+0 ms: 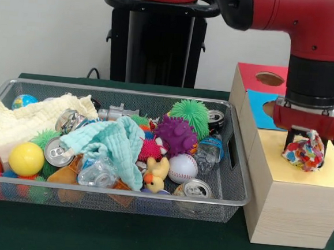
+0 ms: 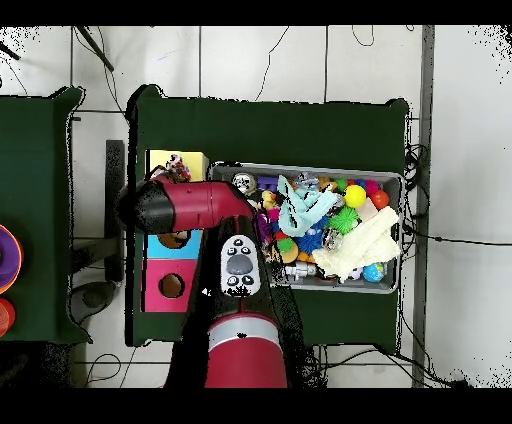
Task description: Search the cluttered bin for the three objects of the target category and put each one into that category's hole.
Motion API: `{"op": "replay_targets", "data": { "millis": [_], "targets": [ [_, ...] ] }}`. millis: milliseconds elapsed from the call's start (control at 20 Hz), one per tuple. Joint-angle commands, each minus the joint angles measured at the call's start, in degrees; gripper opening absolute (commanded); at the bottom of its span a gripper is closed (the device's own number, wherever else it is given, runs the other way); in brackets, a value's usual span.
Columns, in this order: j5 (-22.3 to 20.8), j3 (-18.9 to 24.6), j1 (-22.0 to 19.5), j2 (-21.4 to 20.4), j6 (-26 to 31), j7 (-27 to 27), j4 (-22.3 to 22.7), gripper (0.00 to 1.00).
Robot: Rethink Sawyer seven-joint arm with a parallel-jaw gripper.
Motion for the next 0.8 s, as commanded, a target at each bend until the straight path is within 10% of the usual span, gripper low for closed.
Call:
{"op": "replay_targets", "data": {
  "millis": [50,800],
  "targets": [
    [-2.89,0.21,0.27,-8.52,11.02,-1.99,9.99,1.0],
    [-2.88,-1.85,2.46,-10.61,11.73,0.4,9.43,1.0]
  ]
}}
